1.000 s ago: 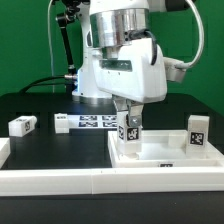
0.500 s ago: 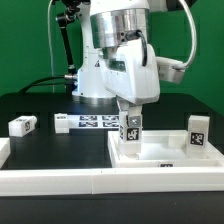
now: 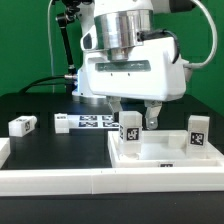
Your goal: Assemble square table
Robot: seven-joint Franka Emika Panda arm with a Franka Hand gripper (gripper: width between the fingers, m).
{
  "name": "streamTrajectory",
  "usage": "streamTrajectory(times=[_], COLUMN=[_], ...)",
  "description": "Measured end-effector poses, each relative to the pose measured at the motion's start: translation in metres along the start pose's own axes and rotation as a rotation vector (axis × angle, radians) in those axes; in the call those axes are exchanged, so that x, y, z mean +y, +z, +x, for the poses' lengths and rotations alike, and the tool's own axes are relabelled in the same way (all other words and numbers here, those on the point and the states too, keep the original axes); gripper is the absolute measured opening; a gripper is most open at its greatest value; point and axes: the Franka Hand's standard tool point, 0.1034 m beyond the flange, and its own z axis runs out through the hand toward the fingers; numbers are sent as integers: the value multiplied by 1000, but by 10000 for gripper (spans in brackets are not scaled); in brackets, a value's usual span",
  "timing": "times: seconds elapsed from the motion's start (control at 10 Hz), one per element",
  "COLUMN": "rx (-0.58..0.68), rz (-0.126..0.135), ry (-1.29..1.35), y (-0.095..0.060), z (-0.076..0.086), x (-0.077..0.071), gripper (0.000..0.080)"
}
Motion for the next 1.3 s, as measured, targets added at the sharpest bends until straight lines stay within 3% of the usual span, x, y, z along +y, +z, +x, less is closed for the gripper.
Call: streamTrajectory(times=[0.2, 0.4, 0.8, 1.1, 1.2, 1.3], rx=[4, 22, 26, 22, 22, 22], rz=[-6, -32, -61, -69, -69, -69], ry=[-174, -424, -891, -1081, -1081, -1080], y=[0, 0, -1, -1, -1, -1], z=[-1, -3, 2, 5, 5, 5], x=[0, -2, 0, 2, 2, 2], gripper=[649, 649, 649, 649, 533, 533])
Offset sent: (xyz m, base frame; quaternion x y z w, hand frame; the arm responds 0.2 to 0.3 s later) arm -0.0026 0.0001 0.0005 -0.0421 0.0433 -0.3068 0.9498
